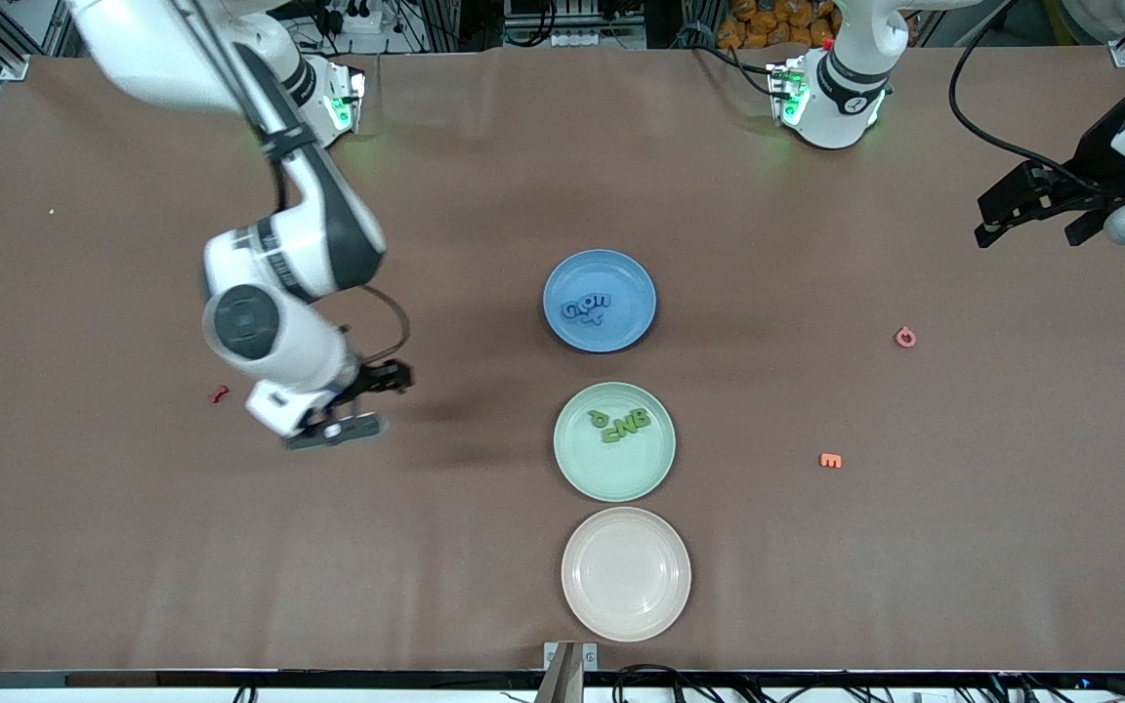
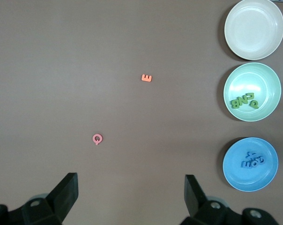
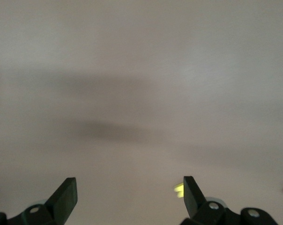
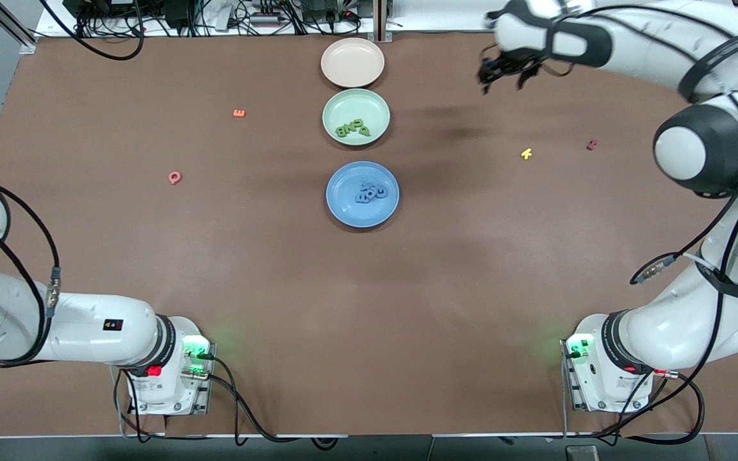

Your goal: Sort letters by color into matching plates

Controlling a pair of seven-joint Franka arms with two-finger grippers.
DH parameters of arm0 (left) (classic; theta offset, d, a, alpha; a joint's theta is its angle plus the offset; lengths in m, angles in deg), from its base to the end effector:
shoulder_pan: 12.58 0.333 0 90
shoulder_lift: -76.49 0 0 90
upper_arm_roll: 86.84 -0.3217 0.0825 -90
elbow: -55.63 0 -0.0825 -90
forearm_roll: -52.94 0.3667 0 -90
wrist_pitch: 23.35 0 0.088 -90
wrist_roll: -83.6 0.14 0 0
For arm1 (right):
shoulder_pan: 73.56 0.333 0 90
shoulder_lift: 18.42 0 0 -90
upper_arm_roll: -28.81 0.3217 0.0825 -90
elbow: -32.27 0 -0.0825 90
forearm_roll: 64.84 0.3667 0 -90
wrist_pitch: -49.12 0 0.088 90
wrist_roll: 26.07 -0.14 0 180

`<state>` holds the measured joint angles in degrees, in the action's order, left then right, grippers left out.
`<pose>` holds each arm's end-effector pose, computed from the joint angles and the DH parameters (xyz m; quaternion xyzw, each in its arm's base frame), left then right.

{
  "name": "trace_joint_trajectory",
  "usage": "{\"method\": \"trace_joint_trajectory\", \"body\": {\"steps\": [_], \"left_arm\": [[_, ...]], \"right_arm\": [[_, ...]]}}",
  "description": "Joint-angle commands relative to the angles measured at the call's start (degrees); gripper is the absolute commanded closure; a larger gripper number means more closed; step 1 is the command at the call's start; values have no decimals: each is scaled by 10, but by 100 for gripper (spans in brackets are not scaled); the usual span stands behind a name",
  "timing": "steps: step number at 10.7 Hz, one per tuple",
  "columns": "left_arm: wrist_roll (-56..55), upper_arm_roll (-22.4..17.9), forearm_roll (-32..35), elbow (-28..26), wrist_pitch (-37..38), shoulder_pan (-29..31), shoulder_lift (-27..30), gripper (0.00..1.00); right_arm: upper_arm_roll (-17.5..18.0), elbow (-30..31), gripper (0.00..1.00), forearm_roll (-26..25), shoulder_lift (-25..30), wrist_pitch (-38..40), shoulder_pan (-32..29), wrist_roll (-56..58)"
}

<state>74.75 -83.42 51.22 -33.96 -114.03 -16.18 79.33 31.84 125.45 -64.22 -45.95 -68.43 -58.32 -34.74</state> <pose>0.5208 -0.0692 0.6279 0.9992 0.0156 0.0320 0.0181 0.6270 0.2041 0.3196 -0.9964 -0.0784 0.0305 0.0102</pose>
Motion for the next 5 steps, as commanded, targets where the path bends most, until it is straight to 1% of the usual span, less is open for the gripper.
{"method": "trace_joint_trajectory", "body": {"steps": [1, 3, 5], "left_arm": [[-4, 1, -4, -5, 1, 4, 9, 0], [-4, 0, -4, -4, 1, 4, 9, 0], [-4, 0, -4, -4, 1, 4, 9, 0]], "right_arm": [[-3, -25, 0, -16, 1, 14, -89, 75], [-55, -45, 0, -26, 4, 48, -96, 117], [-89, -67, 0, -33, 31, 97, -97, 136]]}}
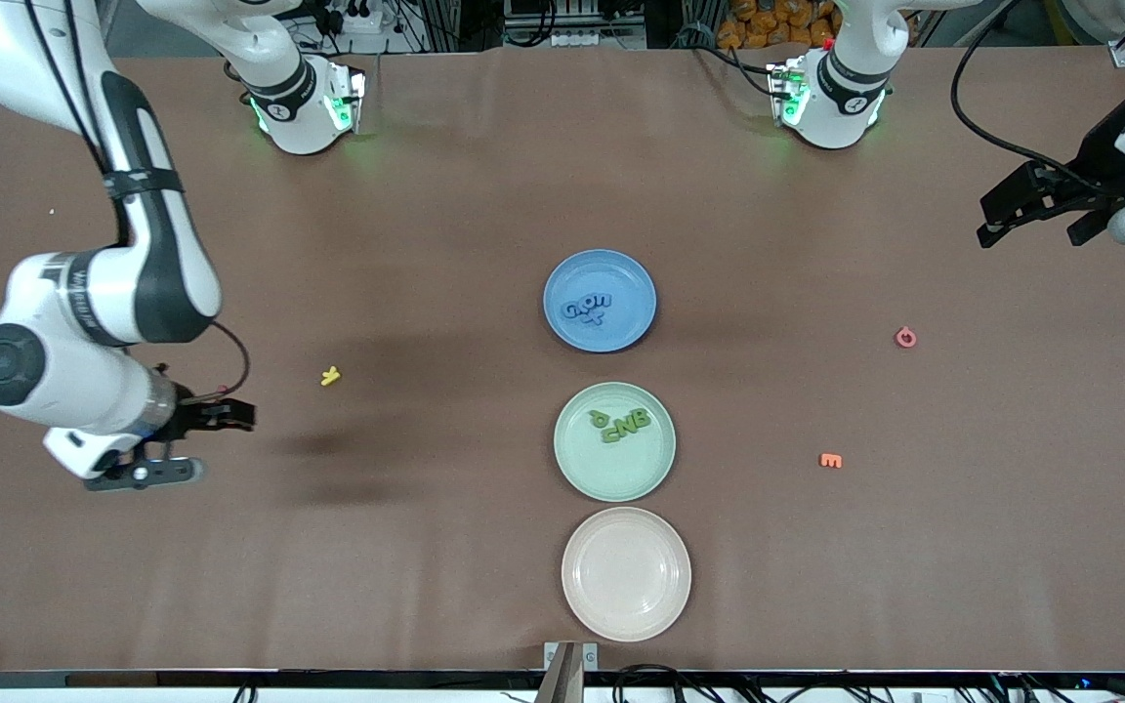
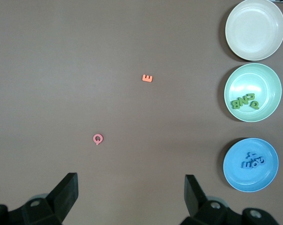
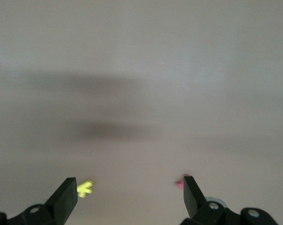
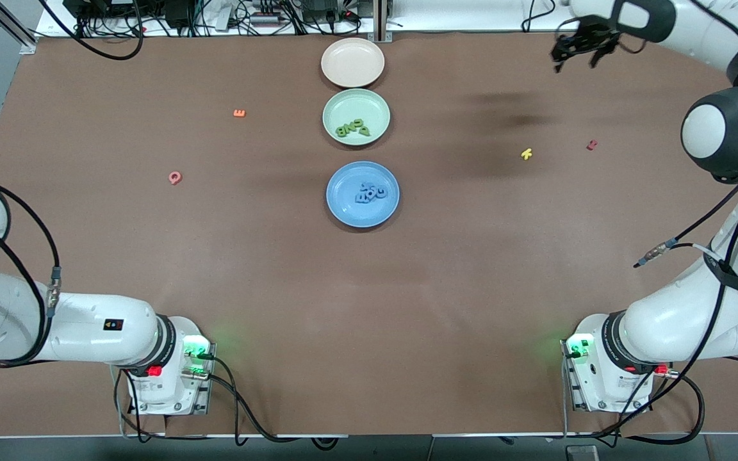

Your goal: Sort letters by color into matching plates

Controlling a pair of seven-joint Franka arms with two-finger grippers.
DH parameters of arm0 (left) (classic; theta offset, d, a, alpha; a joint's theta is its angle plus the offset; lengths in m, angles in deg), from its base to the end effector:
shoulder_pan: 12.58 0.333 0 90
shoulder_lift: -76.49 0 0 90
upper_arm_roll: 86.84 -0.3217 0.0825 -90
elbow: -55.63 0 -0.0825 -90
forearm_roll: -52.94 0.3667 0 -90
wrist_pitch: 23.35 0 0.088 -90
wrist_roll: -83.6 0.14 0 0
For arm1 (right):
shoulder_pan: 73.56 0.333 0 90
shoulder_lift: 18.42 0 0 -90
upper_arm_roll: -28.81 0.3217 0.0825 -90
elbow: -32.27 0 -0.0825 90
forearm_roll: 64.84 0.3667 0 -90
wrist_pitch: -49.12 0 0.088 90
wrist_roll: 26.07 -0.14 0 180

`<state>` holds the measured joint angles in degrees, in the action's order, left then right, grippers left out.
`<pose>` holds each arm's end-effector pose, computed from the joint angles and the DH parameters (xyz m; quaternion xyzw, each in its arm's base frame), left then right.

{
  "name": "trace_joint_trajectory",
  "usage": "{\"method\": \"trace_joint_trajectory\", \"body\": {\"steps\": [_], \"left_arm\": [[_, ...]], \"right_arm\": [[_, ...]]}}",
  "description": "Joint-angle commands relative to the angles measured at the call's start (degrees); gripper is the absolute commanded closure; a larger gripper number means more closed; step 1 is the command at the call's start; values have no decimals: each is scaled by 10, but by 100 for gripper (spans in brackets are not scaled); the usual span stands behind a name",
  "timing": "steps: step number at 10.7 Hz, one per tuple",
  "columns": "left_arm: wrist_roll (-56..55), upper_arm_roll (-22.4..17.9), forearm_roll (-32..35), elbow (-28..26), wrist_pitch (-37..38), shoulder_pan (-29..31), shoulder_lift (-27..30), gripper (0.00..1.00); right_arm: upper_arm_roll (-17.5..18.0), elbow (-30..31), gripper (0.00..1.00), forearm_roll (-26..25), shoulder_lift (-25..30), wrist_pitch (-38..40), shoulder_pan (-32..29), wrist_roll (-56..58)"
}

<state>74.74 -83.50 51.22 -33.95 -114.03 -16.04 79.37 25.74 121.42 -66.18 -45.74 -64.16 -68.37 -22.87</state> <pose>0.5208 -0.0671 0.6284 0.9992 0.0176 0.0325 0.0181 0.6655 0.0268 0.3471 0.9979 0.0539 -0.0277 0.0227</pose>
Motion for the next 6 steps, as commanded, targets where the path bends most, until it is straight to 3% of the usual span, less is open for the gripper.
{"method": "trace_joint_trajectory", "body": {"steps": [1, 6], "left_arm": [[-3, 1, -4, -4, 1, 3, 9, 0], [6, 1, -4, -5, 2, 4, 9, 0]], "right_arm": [[-40, -28, 0, -19, 45, 73, 4, 29], [-43, -40, 0, -41, 182, 207, -6, 35]]}}
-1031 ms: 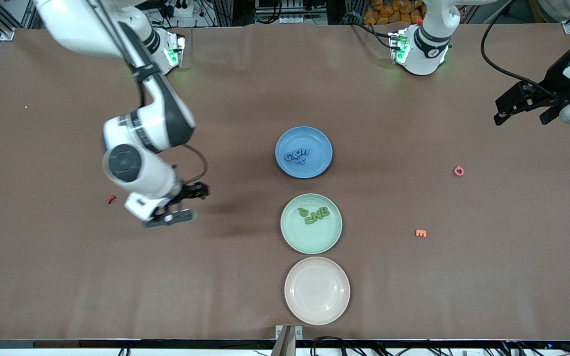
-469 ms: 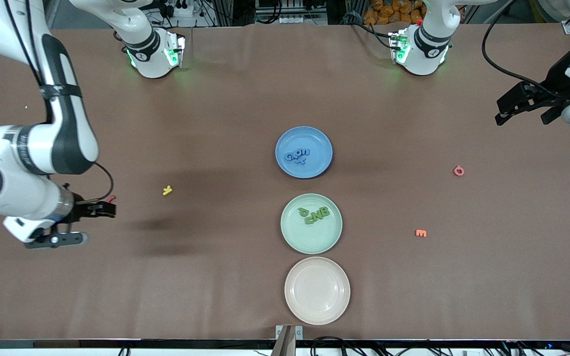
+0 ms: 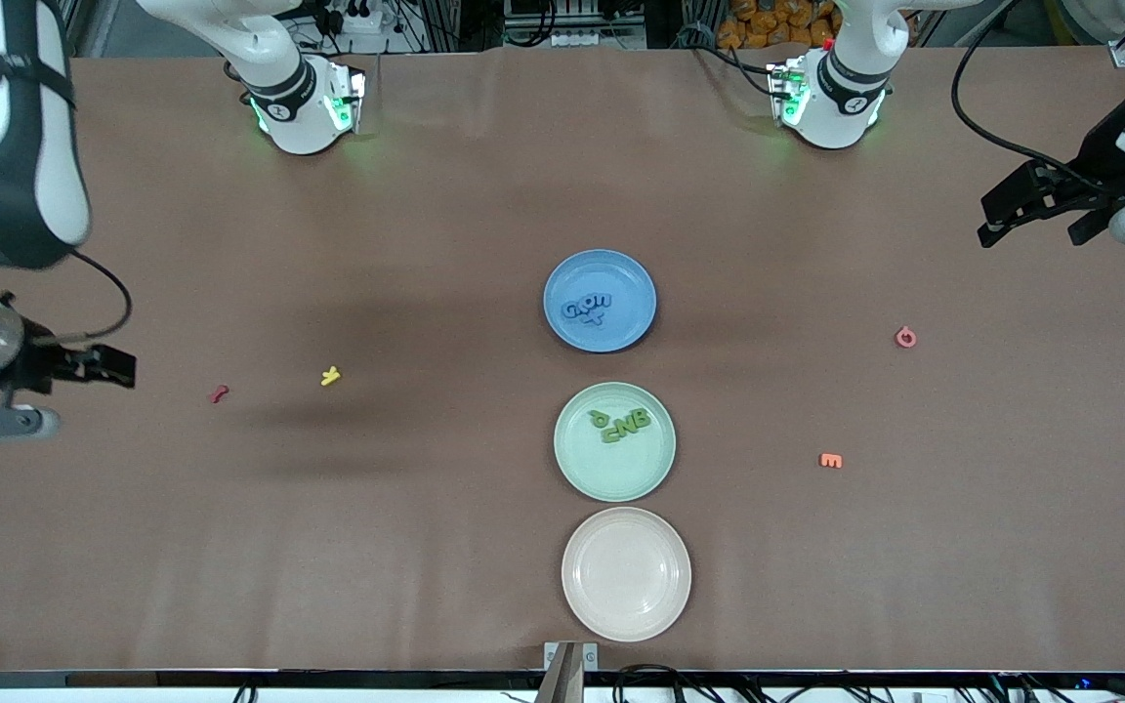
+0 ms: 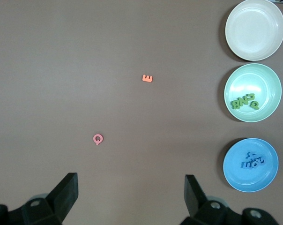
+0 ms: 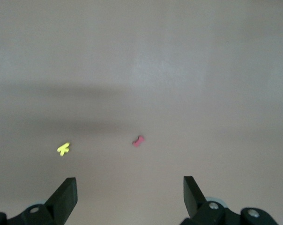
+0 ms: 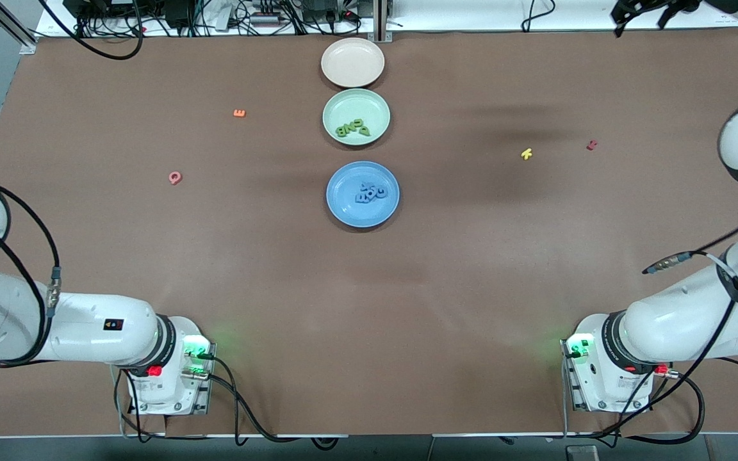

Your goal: Sort letters by color into matching plates

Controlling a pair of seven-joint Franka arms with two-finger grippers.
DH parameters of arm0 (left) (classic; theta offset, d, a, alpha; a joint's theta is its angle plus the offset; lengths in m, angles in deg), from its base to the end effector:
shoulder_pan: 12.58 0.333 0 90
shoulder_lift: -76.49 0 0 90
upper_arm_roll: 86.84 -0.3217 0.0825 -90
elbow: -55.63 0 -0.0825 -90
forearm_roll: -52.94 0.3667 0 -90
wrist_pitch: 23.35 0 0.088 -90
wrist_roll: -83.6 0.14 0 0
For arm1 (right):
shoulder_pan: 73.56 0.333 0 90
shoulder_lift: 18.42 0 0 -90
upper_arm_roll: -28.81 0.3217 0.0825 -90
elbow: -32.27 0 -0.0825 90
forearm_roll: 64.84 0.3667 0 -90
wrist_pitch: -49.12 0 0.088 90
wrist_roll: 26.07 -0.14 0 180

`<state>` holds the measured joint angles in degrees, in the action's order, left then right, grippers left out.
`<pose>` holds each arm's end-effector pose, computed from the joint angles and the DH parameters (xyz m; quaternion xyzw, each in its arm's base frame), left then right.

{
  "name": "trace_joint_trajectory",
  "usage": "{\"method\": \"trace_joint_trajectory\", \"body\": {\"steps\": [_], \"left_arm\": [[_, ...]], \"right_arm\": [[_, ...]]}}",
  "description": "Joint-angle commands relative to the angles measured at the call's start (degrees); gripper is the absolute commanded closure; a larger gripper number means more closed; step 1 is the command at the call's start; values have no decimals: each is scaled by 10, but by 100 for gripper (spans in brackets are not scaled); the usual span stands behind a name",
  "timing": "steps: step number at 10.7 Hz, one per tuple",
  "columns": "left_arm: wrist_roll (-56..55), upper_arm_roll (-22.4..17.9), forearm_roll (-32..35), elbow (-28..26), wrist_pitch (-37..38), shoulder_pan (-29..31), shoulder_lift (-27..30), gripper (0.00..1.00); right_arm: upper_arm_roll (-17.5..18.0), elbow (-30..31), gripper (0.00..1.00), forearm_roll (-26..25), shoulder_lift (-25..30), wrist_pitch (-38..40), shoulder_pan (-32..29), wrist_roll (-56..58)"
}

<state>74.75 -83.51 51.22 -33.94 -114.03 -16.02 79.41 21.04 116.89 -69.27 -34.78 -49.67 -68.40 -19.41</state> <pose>0.5207 -0.0668 0.6288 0.9991 0.0178 0.0330 0.0182 0.6271 -0.0289 0.4885 0.9972 0.0442 -0.0224 0.0555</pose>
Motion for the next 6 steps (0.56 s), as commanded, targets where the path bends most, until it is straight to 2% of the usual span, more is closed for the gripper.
{"method": "trace_joint_trajectory", "body": {"steps": [1, 3, 5, 6], "left_arm": [[6, 1, -4, -5, 1, 4, 8, 0], [2, 1, -4, -7, 1, 3, 7, 0], [1, 2, -4, -7, 1, 3, 6, 0], [1, 2, -4, -8, 1, 3, 6, 0]], "right_arm": [[6, -16, 0, -7, 93, 109, -10, 0], [6, -51, 0, -2, 129, 193, -9, -2], [7, -44, 0, 6, 169, 212, -7, -12], [7, -37, 0, 7, 168, 202, -7, -21]]}}
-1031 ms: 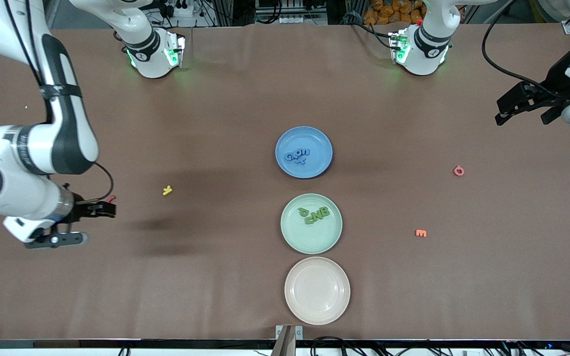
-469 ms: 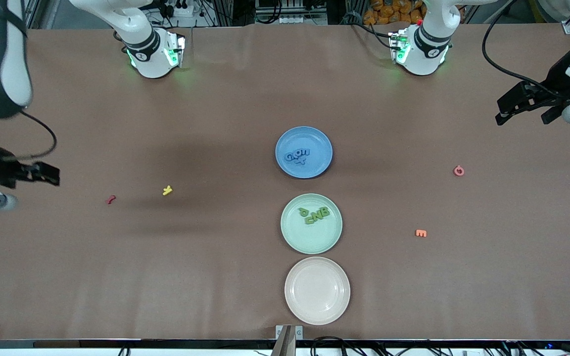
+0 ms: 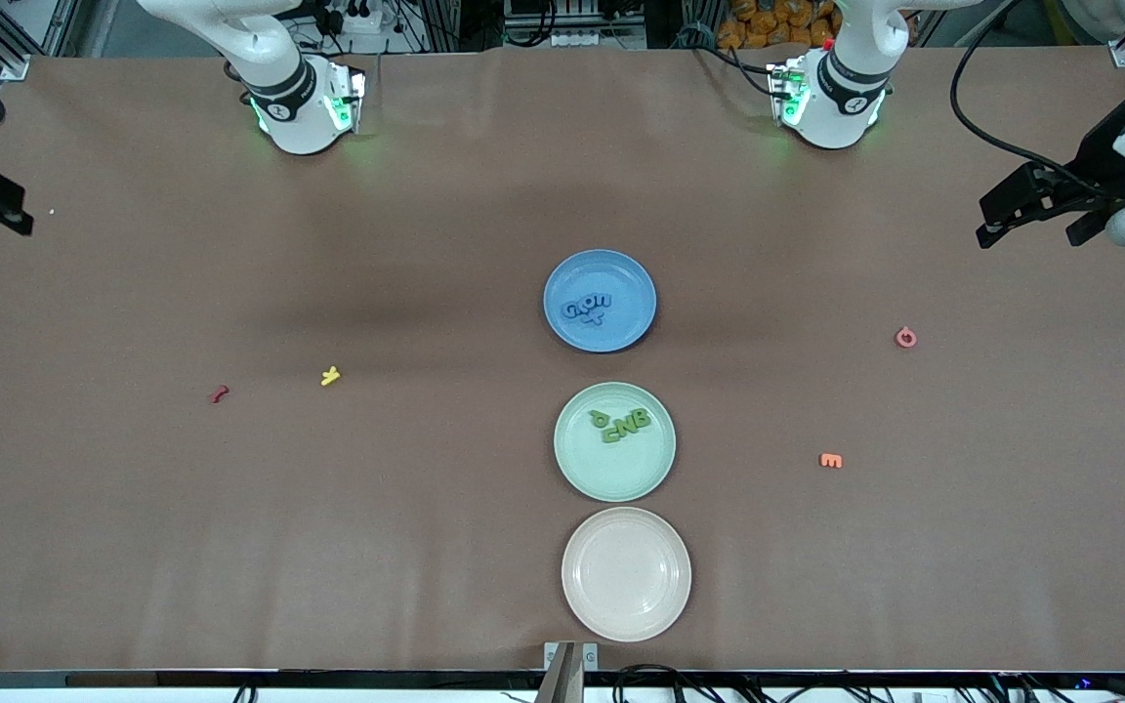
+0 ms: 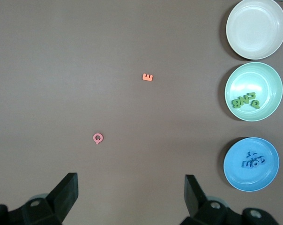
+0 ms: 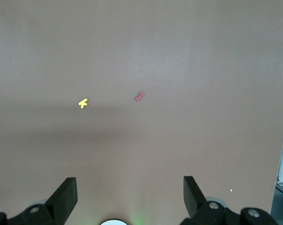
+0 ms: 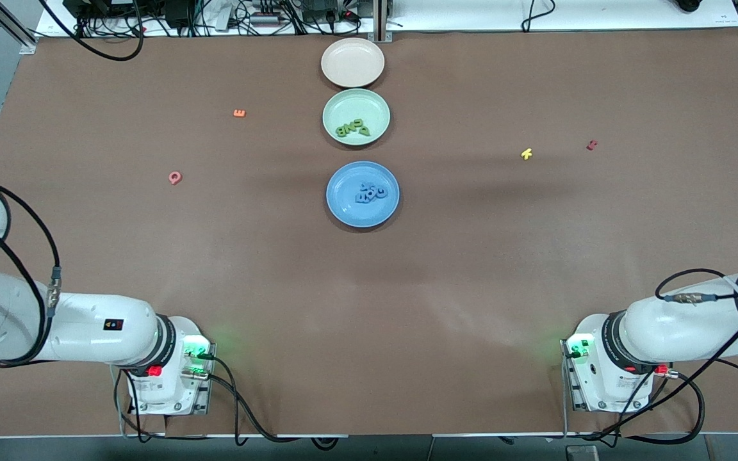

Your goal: Sort letters by color into matching plates

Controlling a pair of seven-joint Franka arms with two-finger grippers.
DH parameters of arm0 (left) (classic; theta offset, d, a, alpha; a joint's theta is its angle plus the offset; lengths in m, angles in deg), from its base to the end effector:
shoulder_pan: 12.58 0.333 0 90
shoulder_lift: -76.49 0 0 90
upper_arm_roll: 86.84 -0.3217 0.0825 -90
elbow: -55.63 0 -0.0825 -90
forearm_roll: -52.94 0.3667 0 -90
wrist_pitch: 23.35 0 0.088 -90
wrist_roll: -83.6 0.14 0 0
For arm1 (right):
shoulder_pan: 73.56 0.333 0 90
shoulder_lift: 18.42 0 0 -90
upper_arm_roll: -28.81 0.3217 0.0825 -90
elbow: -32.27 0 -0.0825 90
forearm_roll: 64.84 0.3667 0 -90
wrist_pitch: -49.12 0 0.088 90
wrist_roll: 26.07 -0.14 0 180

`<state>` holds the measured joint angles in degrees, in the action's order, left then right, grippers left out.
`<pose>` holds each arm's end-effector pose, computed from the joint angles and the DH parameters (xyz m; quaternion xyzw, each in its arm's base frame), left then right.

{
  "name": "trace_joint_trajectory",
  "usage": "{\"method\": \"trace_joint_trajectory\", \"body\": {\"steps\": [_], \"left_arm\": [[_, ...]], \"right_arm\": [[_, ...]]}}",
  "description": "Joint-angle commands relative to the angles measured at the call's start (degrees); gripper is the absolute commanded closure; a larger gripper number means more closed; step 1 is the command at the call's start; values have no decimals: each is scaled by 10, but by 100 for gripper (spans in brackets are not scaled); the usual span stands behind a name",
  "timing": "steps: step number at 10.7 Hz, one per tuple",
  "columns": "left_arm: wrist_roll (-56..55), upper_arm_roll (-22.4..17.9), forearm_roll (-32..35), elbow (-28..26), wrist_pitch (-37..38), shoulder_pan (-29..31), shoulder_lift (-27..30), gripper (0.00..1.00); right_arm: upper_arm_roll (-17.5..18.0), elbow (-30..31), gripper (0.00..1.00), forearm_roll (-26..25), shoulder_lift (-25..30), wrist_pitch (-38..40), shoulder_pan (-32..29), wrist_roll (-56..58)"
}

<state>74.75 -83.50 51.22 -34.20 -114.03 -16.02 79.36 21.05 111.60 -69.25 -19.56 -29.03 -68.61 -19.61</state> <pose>0.5208 -0.0669 0.6263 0.9992 0.0177 0.0303 0.0178 0.5178 -0.0365 0.6522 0.9987 0.0247 -0.0232 0.0374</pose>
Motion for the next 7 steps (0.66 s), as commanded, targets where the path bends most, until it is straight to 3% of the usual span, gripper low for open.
{"method": "trace_joint_trajectory", "body": {"steps": [1, 4, 7], "left_arm": [[1, 2, -4, -5, 1, 3, 7, 0], [1, 2, -4, -4, -3, 3, 5, 0], [5, 2, 2, -1, -5, 2, 5, 0]], "right_arm": [[6, 39, 0, 7, 17, -39, -5, -29], [6, 91, 0, 6, 15, -103, -5, -53], [6, 99, 0, 5, 16, -106, -2, -53]]}}
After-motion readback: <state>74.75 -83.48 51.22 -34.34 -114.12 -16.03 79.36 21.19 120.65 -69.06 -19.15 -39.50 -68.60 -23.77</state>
